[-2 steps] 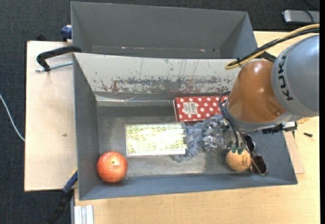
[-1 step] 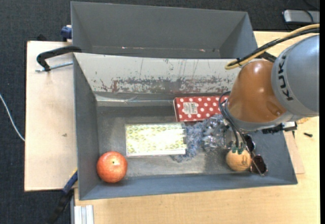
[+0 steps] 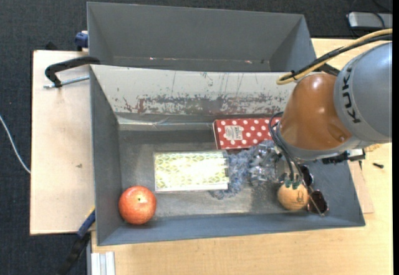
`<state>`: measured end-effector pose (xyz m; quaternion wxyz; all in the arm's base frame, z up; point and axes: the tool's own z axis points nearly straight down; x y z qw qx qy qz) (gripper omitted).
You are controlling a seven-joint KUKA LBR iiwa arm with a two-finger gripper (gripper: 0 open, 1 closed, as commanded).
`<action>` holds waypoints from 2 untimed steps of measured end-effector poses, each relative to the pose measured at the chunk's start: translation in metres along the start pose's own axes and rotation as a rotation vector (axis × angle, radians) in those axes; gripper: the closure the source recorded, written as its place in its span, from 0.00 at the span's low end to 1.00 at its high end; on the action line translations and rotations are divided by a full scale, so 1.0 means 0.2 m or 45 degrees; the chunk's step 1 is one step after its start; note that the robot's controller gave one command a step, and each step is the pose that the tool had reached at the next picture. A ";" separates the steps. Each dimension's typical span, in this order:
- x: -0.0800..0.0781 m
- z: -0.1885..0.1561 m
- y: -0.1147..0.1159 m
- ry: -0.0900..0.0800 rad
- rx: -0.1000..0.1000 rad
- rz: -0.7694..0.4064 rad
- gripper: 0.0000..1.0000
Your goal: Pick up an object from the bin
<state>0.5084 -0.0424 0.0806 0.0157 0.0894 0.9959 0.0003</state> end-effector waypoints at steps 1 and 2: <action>0.03 -0.16 -0.01 0.030 0.001 -0.151 1.00; -0.02 -0.83 0.04 0.026 0.003 0.037 1.00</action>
Offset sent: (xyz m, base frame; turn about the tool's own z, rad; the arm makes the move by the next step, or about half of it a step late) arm -0.0018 0.0079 0.1637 0.0293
